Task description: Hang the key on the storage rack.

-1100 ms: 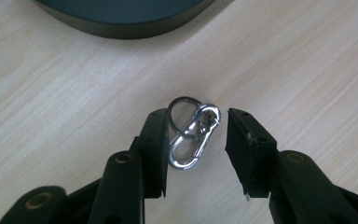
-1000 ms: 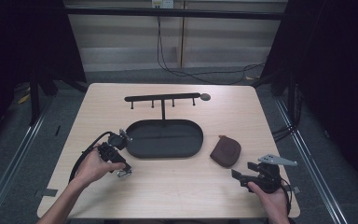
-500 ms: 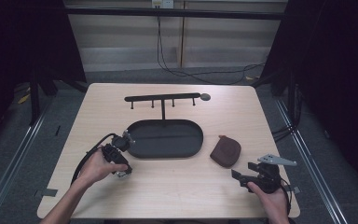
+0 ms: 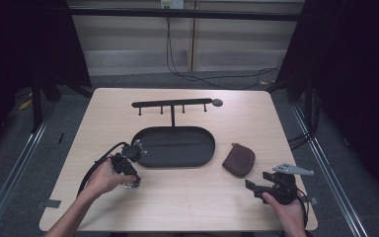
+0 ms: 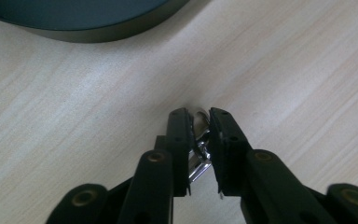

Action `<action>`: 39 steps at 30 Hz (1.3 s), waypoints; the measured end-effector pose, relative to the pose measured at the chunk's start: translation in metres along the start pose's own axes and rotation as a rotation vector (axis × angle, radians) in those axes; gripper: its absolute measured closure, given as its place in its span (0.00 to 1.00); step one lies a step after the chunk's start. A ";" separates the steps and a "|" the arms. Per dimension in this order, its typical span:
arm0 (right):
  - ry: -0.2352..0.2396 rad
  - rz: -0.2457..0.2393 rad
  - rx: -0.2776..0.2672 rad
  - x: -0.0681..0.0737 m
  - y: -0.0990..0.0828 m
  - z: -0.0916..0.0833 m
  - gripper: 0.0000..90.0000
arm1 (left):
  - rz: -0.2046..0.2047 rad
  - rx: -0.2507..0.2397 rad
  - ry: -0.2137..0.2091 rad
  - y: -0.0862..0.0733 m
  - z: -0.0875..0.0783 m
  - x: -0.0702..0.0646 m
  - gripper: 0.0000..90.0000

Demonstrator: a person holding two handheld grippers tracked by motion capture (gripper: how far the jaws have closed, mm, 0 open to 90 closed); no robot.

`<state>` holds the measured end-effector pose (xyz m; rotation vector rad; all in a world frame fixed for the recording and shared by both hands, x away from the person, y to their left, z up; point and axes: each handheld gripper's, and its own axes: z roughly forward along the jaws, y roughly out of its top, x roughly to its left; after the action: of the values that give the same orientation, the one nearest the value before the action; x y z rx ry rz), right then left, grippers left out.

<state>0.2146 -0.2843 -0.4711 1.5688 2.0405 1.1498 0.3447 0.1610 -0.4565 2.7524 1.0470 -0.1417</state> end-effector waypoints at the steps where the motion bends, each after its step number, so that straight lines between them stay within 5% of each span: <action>1: -0.001 0.000 0.000 0.000 0.000 0.000 0.21 | 0.002 -0.005 -0.002 0.000 0.000 -0.001 0.91; 19: 0.001 -0.001 0.006 0.001 0.000 0.001 0.20 | 0.116 0.006 0.028 0.001 -0.027 -0.016 1.00; 24: 0.003 0.002 0.003 0.000 0.000 0.000 0.20 | 0.095 -0.008 0.026 0.000 -0.024 -0.013 0.92; 29: 0.005 -0.002 0.007 0.000 0.000 0.001 0.20 | 0.116 0.009 0.008 0.004 -0.017 -0.016 0.88; 39: 0.006 -0.002 0.008 0.000 0.000 0.001 0.20 | 0.144 0.059 0.015 0.008 -0.010 -0.019 0.99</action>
<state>0.2151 -0.2837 -0.4715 1.5681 2.0526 1.1481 0.3361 0.1455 -0.4429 2.8742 0.8576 -0.1329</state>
